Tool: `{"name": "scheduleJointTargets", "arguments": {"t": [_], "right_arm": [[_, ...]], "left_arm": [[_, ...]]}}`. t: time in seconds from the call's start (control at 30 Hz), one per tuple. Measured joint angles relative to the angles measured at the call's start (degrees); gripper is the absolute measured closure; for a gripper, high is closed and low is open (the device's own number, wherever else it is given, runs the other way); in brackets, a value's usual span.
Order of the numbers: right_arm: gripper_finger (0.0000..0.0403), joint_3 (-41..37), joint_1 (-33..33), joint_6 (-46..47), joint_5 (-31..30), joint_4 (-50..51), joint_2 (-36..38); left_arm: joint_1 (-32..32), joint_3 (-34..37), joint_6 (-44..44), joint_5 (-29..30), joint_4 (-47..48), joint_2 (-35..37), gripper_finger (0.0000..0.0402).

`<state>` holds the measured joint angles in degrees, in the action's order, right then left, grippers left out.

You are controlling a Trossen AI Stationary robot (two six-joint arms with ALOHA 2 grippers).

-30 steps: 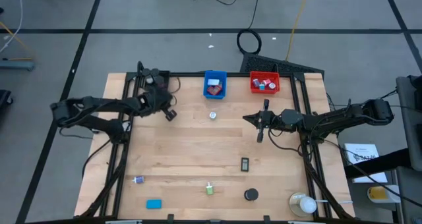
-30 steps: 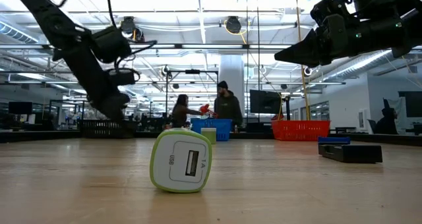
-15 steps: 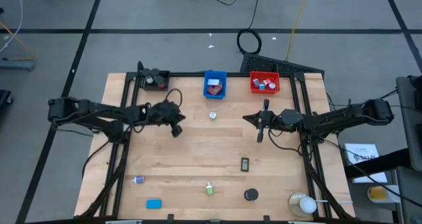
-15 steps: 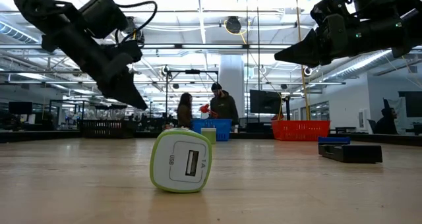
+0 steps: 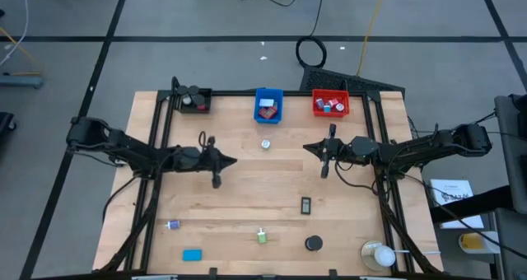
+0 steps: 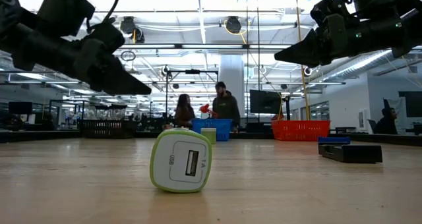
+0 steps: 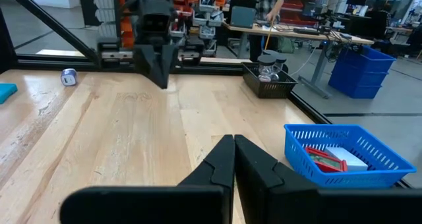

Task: Pick & Place Office items
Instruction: Put the purple charger adapter into the red basket

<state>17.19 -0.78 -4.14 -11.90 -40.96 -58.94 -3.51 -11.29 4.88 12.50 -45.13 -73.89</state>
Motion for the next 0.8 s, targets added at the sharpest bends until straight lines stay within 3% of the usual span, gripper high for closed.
{"name": "scheduleJointTargets", "arguments": {"t": [0.37, 0.53, 0.7, 0.8], "right_arm": [[0.0399, -0.02, 0.0, 0.0, 0.0, -0.6, 0.02], [0.0399, -0.02, 0.0, 0.01, 0.0, -0.55, 0.0], [0.0399, -0.02, 0.0, 0.0, 0.0, -0.41, 0.02], [0.0399, -0.02, 0.0, 0.01, 0.0, -0.41, 0.0]], "left_arm": [[-3.84, 0.36, -0.82, -0.72, -4.46, 0.0, 0.0385], [-5.97, -0.59, 1.32, -5.53, -3.66, 0.91, 0.0385], [-11.44, -4.68, -1.33, -3.82, 4.7, 0.88, 0.0385], [-15.07, -9.75, -1.36, -2.09, 16.05, 0.87, 0.0385]]}}
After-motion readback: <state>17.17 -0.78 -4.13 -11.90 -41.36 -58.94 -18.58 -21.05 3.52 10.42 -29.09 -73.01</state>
